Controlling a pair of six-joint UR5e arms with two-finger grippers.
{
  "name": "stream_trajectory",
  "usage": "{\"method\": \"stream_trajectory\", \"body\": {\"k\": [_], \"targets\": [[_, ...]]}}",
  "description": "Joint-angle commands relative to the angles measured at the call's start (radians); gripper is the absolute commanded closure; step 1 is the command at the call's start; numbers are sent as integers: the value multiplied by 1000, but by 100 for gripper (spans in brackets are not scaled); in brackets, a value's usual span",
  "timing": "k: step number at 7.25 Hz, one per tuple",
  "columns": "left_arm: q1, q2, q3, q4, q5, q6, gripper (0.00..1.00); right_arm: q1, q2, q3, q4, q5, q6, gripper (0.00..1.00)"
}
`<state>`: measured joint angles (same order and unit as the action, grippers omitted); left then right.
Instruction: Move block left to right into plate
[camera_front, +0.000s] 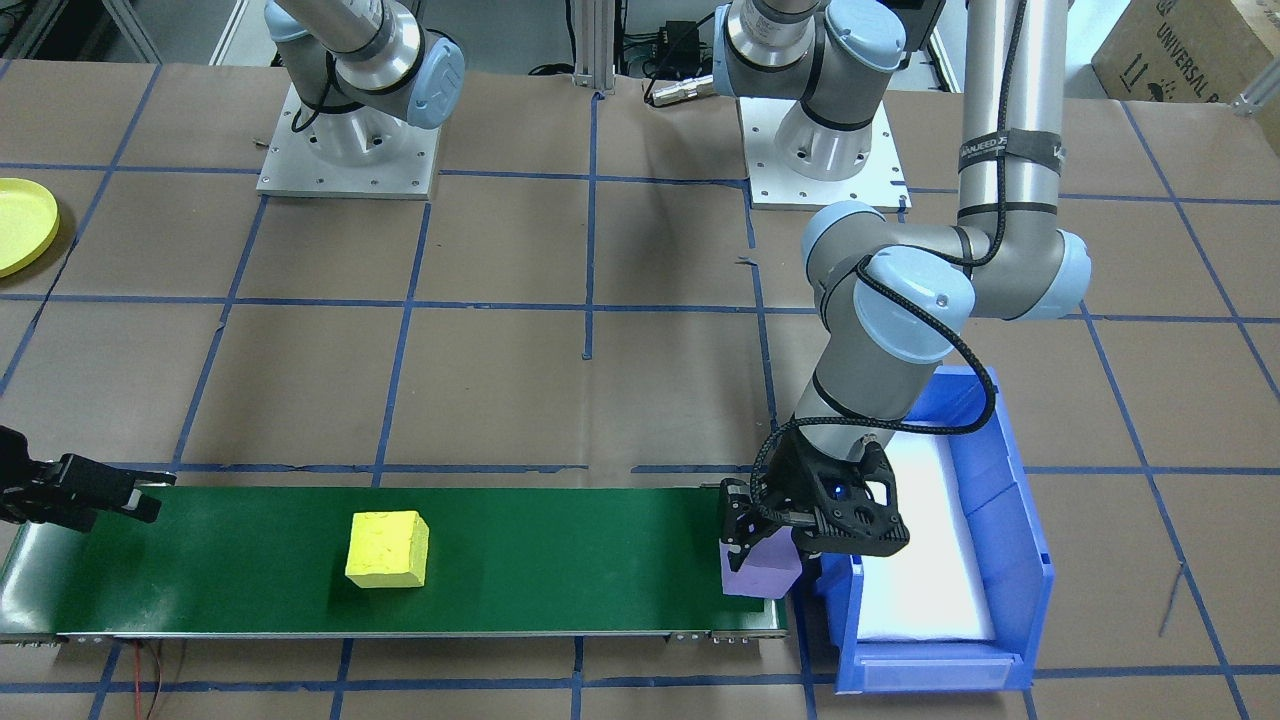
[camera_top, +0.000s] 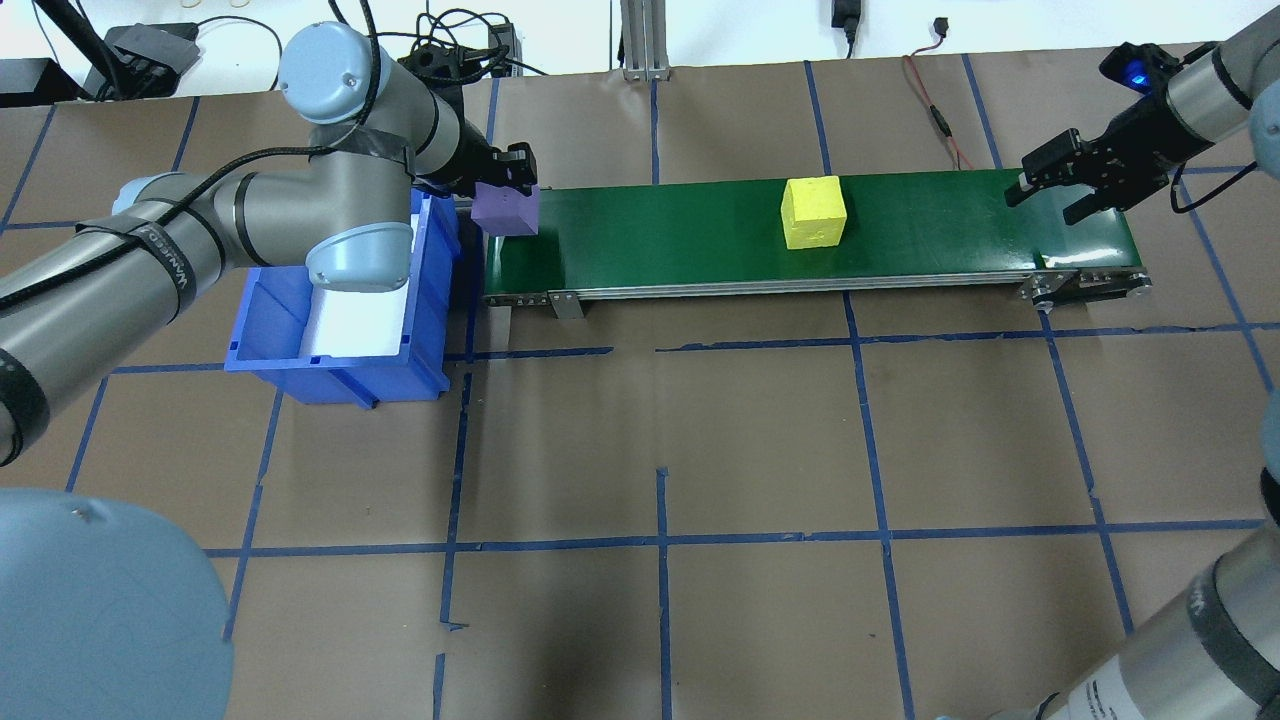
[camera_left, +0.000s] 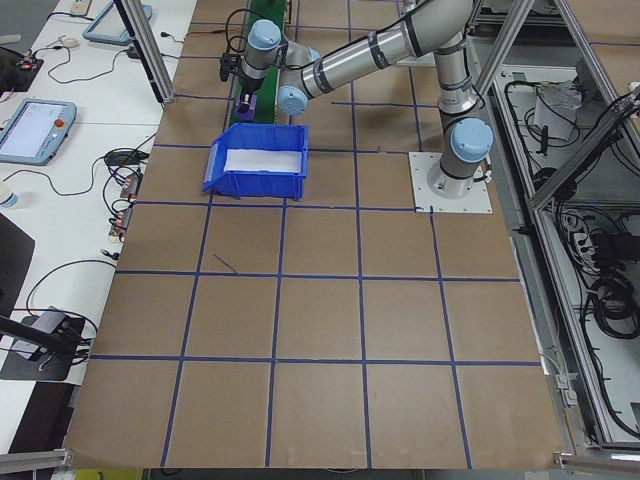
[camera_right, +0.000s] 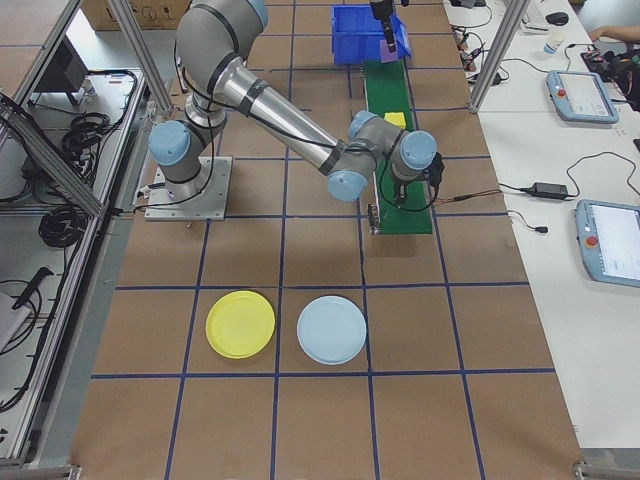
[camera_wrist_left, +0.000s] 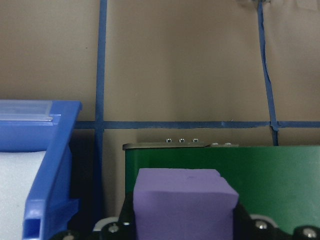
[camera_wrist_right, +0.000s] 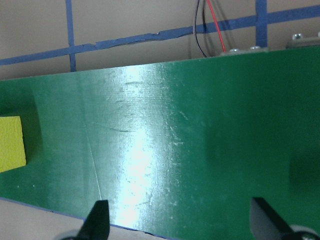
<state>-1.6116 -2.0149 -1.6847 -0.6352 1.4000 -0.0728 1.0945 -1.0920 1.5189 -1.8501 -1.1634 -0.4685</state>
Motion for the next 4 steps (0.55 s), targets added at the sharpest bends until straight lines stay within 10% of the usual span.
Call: {"method": "stream_trajectory", "body": {"k": [1, 2, 4], "targets": [[-21, -2, -6, -1, 2, -4, 66, 1, -2, 0, -3, -1, -16, 0], [-21, -1, -9, -4, 8, -7, 1, 1, -3, 0, -6, -1, -16, 0], [-21, 46, 6, -59, 46, -1, 0, 1, -3, 0, -7, -1, -16, 0]]}}
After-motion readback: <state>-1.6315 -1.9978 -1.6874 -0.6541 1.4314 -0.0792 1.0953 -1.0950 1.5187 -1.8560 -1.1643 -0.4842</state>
